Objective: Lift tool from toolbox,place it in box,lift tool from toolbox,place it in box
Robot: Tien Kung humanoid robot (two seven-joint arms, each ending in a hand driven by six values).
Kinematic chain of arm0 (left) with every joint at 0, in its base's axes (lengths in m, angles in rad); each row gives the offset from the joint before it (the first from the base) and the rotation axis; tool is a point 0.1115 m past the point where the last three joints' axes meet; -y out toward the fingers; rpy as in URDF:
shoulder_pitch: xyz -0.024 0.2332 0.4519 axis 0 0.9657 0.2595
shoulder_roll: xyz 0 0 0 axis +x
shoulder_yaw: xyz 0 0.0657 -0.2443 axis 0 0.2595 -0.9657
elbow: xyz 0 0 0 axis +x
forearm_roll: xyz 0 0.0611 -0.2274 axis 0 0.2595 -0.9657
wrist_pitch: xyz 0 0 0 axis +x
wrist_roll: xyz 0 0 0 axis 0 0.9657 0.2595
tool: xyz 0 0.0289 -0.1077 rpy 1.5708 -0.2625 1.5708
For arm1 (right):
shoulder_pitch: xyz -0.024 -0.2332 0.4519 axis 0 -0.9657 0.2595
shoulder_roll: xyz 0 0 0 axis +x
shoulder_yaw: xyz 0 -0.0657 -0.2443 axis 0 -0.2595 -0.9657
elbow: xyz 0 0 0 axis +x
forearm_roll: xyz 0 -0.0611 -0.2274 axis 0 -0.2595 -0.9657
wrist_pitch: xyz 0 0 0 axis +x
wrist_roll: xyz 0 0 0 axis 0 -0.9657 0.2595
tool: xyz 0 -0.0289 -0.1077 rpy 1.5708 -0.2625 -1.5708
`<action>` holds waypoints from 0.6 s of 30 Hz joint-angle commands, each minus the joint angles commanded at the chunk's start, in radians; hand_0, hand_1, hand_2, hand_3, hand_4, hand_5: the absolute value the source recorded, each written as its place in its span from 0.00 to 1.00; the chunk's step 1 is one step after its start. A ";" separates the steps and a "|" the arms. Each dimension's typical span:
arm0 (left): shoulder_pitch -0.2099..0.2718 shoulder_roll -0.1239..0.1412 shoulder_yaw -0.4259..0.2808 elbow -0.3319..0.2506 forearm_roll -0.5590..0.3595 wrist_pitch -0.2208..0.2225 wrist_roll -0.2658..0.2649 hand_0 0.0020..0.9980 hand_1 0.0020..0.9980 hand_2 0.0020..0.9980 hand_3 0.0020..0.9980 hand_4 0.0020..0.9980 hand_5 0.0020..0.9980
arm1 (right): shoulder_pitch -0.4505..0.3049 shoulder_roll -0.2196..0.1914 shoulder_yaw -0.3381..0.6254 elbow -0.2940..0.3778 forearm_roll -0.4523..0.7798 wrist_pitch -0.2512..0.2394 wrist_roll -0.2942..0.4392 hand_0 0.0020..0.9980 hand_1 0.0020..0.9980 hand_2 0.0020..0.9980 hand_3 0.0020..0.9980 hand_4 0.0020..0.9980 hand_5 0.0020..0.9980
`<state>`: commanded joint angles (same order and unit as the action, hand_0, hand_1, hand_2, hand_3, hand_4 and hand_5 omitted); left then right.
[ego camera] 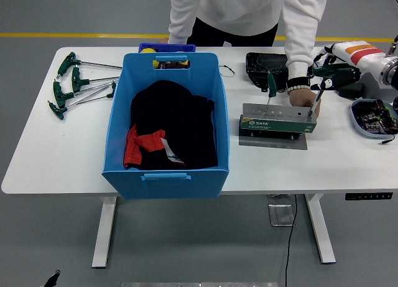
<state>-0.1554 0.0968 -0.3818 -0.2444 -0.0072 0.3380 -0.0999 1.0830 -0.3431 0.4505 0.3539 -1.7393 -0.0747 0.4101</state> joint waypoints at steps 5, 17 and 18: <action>-0.003 0.000 0.002 0.000 -0.005 0.001 -0.002 0.70 0.70 0.74 0.71 0.75 0.64 | -0.007 0.004 -0.004 -0.011 0.027 -0.001 -0.008 0.55 0.41 0.38 0.54 1.00 0.68; -0.009 0.000 0.007 -0.001 -0.010 0.001 -0.004 0.70 0.69 0.74 0.71 0.75 0.63 | -0.016 0.025 -0.010 -0.032 0.085 -0.007 -0.028 0.46 0.32 0.30 0.39 1.00 0.76; -0.009 0.000 0.007 0.000 -0.010 0.001 -0.004 0.70 0.69 0.74 0.71 0.75 0.63 | -0.016 0.027 -0.012 -0.034 0.091 -0.011 -0.029 0.46 0.32 0.30 0.39 1.00 0.76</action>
<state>-0.1648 0.0972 -0.3746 -0.2449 -0.0177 0.3393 -0.1038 1.0670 -0.3164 0.4388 0.3199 -1.6485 -0.0857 0.3814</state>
